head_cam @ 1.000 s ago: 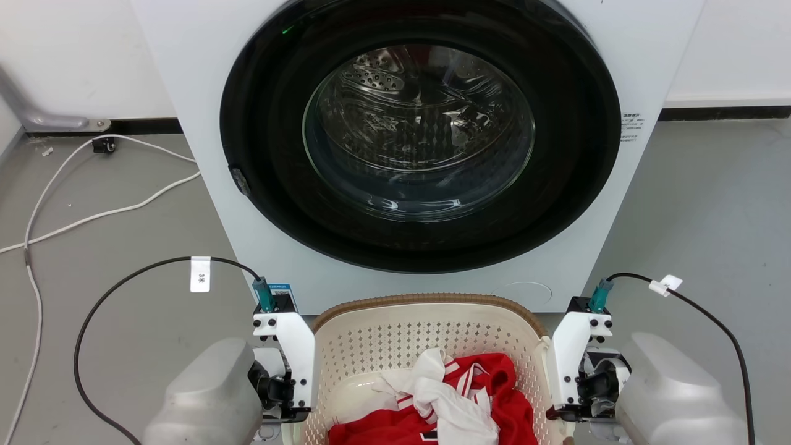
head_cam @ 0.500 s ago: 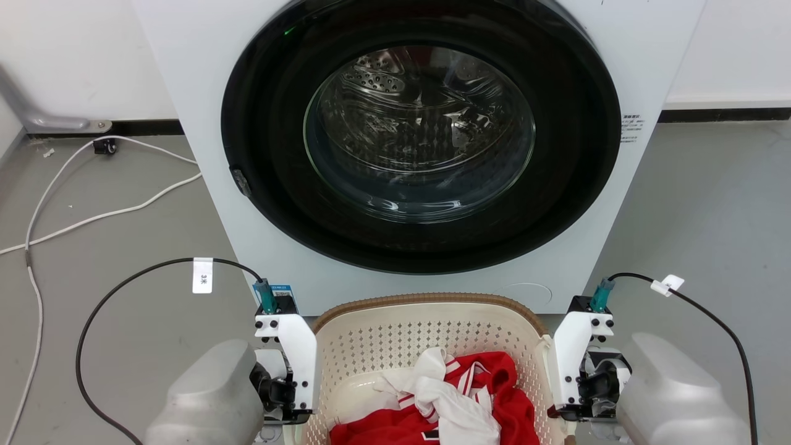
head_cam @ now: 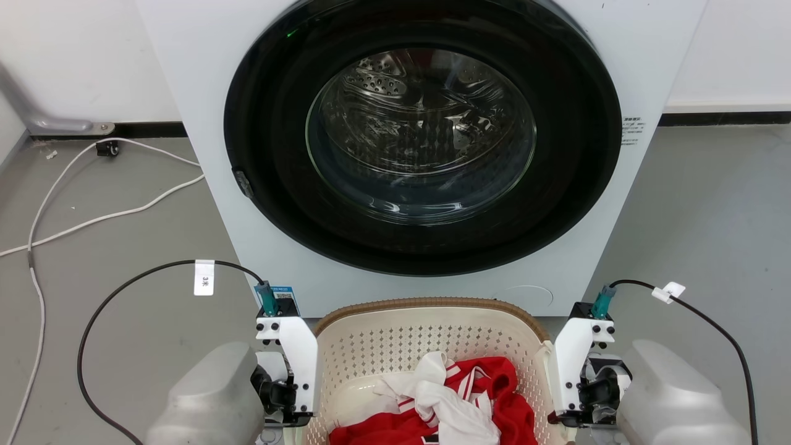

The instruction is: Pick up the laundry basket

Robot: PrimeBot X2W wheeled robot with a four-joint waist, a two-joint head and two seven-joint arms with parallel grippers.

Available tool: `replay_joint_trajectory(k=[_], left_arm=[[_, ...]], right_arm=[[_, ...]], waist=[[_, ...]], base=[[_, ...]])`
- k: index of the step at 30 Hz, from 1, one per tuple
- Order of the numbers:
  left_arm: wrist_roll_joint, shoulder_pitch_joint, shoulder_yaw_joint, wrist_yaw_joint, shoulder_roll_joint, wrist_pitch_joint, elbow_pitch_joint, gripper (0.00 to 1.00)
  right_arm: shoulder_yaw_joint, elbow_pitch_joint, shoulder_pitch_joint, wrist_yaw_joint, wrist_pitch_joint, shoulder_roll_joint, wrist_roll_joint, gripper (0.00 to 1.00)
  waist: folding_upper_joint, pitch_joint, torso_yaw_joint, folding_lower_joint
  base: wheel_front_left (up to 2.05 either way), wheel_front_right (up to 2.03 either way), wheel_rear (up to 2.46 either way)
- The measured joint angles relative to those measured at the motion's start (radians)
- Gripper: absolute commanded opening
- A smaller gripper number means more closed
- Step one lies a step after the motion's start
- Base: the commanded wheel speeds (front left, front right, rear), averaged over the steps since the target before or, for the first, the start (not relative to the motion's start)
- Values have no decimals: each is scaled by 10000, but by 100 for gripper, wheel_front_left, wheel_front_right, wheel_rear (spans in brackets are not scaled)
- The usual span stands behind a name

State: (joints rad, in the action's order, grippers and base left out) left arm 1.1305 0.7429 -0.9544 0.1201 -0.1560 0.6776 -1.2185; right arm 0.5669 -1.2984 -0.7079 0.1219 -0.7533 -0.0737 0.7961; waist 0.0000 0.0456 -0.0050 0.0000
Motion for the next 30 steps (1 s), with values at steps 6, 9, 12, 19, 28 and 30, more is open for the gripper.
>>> replay_joint_trajectory(k=[6, 9, 12, 19, 28, 30], left_arm=[[77, 0, -79, 0, -8, -29, 17, 0], [100, 0, -111, 0, -12, -31, 36, 0], [140, 0, -146, 0, -19, -33, 42, 0], [215, 0, -211, 0, -6, -115, 40, 0], [316, 6, -332, 0, -4, -105, 35, 0], [332, 10, -355, 0, -6, -115, 31, 0]], right_arm=[[-69, 0, 1, 0, 0, 4, -79, 0], [-88, 0, 1, 0, -12, 4, -128, 0], [-92, 0, 1, 0, -12, 4, -128, 0], [-121, 0, 1, 0, -15, 2, -132, 0], [-127, 0, 1, 0, -52, -2, -127, 0], [-123, 0, 1, 0, -59, -2, -111, 0]], waist=[[0, -1, 10, 0], [0, -3, 8, 0], [0, -2, 3, 0], [0, -4, 23, 0], [0, -18, -1, 0], [1, -19, -2, 0]], base=[[0, 0, 0], [0, 0, 0], [0, 0, 0], [0, 0, 0], [0, 0, 0], [0, 0, 0]])
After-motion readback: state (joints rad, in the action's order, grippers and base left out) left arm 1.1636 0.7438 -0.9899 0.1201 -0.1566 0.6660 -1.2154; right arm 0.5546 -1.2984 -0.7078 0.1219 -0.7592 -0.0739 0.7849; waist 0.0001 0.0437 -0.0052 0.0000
